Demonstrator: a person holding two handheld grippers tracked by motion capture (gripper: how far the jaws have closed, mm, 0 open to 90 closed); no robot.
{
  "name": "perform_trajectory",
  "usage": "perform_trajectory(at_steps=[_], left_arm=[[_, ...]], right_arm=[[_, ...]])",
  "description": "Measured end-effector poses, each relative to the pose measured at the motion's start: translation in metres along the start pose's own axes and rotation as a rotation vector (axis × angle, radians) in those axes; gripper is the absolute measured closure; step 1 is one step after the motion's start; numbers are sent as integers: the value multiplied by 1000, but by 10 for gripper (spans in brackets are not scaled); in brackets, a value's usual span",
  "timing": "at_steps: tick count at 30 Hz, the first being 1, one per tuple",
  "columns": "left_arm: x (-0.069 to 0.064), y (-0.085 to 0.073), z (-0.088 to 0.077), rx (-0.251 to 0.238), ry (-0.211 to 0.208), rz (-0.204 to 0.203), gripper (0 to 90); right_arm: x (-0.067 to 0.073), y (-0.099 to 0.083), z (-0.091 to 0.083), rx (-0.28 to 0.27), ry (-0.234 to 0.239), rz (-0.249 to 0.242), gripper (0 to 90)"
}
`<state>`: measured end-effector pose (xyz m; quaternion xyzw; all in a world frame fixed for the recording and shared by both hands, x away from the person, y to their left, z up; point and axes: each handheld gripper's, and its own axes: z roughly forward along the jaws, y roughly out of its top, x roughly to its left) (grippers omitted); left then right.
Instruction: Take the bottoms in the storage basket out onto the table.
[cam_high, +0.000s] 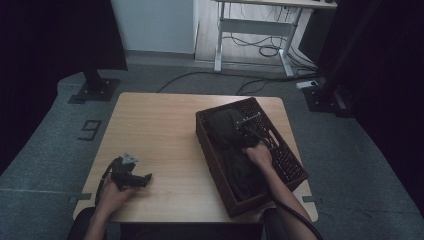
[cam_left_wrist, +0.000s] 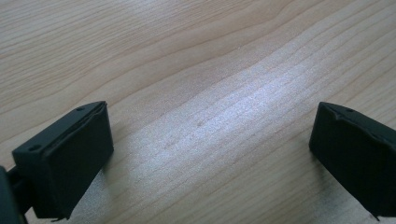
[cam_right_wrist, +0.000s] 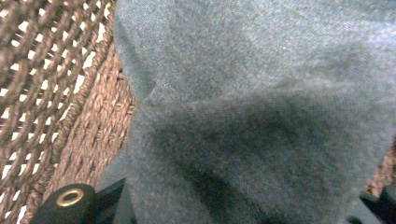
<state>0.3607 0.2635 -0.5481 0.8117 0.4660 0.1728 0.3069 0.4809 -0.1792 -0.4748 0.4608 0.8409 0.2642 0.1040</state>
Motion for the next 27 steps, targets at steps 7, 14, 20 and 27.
perform_trajectory(at_steps=[7, 14, 20, 27], left_arm=[[0, 0, 0, 0, 0, 0, 0], [0, 0, 0, 0, 0, 0, 0], [0, 0, 0, -2, 2, -1, 0], [0, 0, 0, -2, 1, -1, 0]], right_arm=[[-4, 0, -23, -88, 3, 10, 636], [-2, 8, -49, -153, -4, -2, 636], [3, 21, -71, -193, -9, -30, 635], [7, 27, -84, -211, -7, -45, 634]])
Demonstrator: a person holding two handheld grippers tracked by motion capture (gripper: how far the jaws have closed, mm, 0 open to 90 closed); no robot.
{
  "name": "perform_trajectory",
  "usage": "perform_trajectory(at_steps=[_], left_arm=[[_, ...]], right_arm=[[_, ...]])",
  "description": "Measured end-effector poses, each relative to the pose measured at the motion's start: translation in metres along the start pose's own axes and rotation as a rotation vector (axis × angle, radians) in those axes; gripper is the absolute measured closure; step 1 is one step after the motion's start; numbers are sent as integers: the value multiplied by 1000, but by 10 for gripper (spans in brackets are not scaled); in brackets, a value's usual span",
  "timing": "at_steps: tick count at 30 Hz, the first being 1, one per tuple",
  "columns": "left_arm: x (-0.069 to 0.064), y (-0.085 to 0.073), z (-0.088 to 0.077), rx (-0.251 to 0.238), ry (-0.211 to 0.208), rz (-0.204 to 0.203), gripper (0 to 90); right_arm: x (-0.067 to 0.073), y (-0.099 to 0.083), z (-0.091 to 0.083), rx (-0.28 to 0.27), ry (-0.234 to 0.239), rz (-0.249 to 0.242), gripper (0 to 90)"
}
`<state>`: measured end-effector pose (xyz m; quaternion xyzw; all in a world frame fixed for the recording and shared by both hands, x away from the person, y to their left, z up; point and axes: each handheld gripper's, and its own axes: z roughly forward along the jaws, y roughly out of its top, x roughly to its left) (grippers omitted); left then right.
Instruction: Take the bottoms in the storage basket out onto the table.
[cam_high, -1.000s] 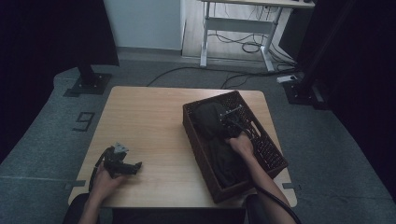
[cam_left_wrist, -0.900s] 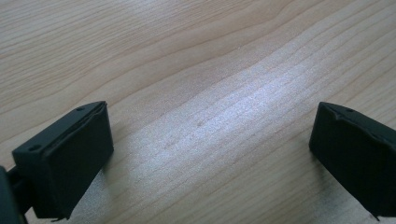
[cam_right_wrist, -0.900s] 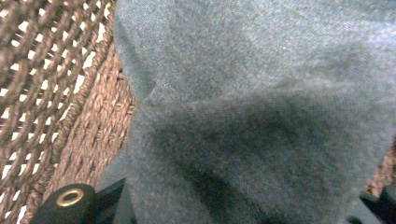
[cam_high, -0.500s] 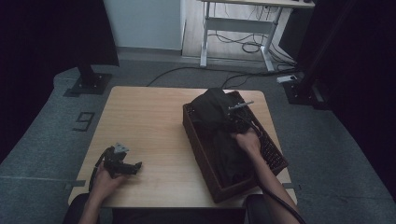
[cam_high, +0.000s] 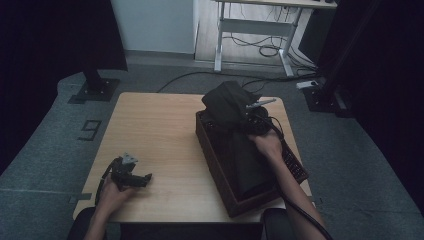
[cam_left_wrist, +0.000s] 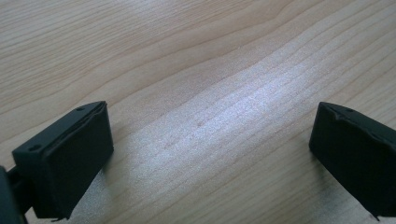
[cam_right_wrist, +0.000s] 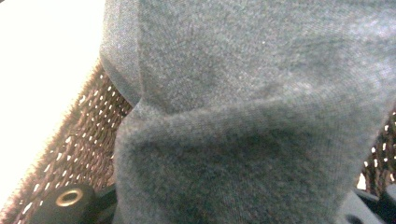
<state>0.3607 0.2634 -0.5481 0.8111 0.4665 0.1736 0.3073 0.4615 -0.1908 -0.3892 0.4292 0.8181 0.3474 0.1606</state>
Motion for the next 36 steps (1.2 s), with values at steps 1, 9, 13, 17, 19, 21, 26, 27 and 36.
perform_trajectory(at_steps=[1, 9, 13, 17, 19, 21, 26, 27, 36], left_arm=[[0, 0, 0, 0, 0, 0, 0], [0, 0, 0, 2, -1, 0, 0], [0, 0, 0, 1, -1, 0, 0], [0, 0, 0, 1, -1, 0, 0], [0, 0, 0, 1, -1, 0, 0], [0, 0, 0, 1, -2, -1, 0], [0, 0, 0, 1, -2, -1, 0], [0, 0, 0, 1, -2, -1, 0], [0, 0, 0, 3, -2, 0, 0]], right_arm=[[0, 1, -1, -3, 0, 1, 633], [-4, 3, -13, -26, -3, 2, 634], [-5, 7, -19, -31, -8, -2, 633], [-5, 10, -24, -39, -12, -4, 632], [-5, 13, -29, -50, -14, -9, 632], [-4, 14, -31, -52, -16, -9, 632], [-3, 19, -38, -59, -18, -16, 632], [-3, 20, -39, -61, -19, -16, 631], [1, 30, -51, -77, -21, -27, 632]])
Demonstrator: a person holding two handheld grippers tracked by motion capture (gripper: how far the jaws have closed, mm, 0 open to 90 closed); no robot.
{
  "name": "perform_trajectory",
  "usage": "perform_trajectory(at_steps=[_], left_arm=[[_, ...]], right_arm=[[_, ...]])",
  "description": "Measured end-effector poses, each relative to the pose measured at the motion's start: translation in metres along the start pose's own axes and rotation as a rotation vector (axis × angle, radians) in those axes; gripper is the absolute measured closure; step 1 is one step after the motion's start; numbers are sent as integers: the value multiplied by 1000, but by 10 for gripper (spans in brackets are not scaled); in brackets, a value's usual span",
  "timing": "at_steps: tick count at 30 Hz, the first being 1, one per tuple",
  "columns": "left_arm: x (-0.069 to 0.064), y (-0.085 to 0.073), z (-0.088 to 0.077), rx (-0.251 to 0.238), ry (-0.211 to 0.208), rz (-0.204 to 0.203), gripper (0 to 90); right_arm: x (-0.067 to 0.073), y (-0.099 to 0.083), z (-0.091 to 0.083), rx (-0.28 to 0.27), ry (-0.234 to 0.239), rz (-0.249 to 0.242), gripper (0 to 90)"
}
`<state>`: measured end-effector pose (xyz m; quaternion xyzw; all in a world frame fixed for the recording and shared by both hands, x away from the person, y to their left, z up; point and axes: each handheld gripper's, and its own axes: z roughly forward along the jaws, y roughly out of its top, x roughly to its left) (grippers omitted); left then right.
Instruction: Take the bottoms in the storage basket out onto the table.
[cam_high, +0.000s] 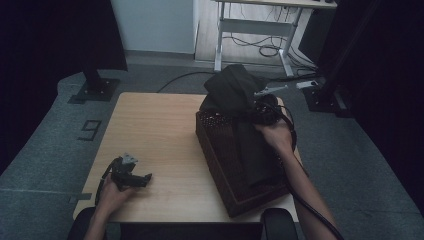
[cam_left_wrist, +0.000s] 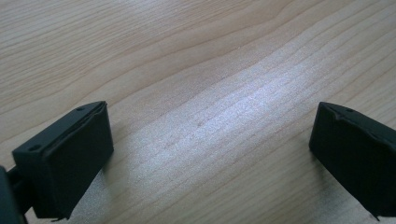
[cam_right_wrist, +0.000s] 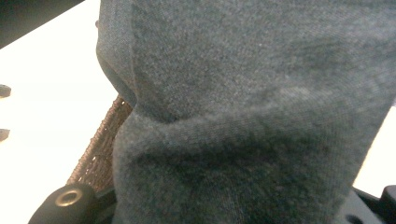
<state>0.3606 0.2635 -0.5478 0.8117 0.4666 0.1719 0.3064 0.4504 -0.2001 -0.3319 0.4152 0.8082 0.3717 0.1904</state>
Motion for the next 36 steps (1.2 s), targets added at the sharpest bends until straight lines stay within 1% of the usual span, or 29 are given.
perform_trajectory(at_steps=[11, 20, 36], left_arm=[[0, 0, 0, 0, 1, 1, 0], [0, 0, 0, 1, 1, 2, 0], [0, 0, 0, 1, 0, 0, 0]], right_arm=[[5, 15, -12, -19, 4, -12, 631], [13, 30, -23, -33, 10, -25, 630], [28, 52, -27, -45, 35, -48, 629]])
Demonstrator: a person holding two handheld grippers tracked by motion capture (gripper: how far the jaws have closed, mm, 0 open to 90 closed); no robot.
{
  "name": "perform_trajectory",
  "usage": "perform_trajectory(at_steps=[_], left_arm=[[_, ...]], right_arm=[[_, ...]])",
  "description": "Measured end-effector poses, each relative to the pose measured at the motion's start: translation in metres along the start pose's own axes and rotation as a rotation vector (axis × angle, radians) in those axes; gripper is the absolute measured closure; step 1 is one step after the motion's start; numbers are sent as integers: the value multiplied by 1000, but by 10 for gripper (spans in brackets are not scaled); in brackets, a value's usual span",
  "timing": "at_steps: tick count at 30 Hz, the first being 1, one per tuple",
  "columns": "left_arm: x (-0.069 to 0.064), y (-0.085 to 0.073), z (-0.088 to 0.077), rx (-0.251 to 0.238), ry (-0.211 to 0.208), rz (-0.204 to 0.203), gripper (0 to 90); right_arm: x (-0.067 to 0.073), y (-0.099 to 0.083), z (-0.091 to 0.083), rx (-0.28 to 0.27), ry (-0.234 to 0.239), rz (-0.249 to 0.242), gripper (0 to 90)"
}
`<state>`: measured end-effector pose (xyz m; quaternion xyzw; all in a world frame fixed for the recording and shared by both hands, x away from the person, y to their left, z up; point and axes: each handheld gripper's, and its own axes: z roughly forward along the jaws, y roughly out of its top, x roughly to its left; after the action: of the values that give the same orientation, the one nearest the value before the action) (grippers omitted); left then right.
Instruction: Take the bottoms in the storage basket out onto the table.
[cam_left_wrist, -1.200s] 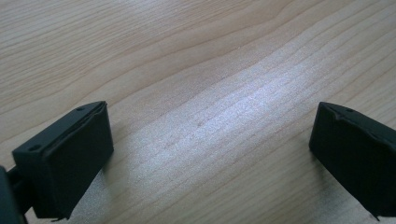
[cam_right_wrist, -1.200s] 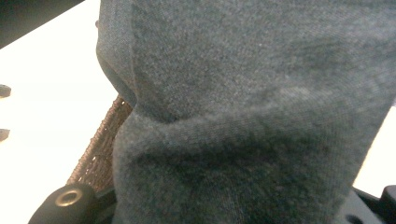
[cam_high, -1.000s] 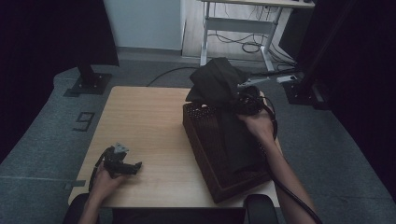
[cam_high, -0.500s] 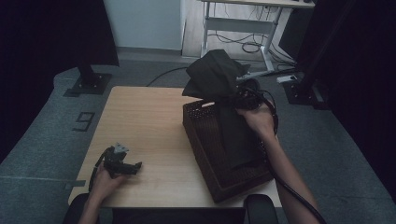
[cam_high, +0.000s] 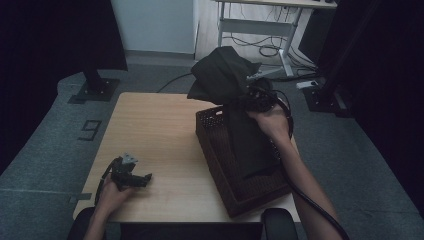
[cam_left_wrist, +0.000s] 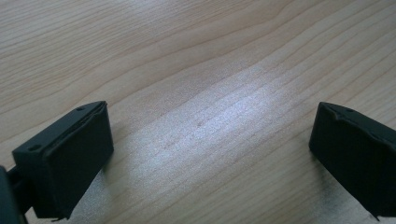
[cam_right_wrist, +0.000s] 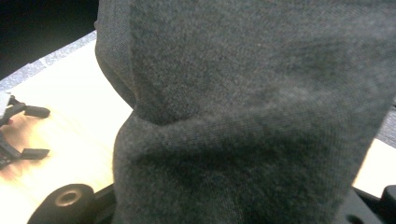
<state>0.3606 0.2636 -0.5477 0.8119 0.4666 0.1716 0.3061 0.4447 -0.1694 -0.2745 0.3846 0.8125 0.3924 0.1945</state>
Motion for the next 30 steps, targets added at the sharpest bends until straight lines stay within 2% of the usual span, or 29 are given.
perform_trajectory(at_steps=[17, 30], left_arm=[[0, 0, 0, -1, -1, 0, 0], [0, 0, 0, -1, -1, 0, 0]], right_arm=[[17, 22, 0, -8, 29, -26, 628], [40, 42, 8, -18, 64, -48, 628]])
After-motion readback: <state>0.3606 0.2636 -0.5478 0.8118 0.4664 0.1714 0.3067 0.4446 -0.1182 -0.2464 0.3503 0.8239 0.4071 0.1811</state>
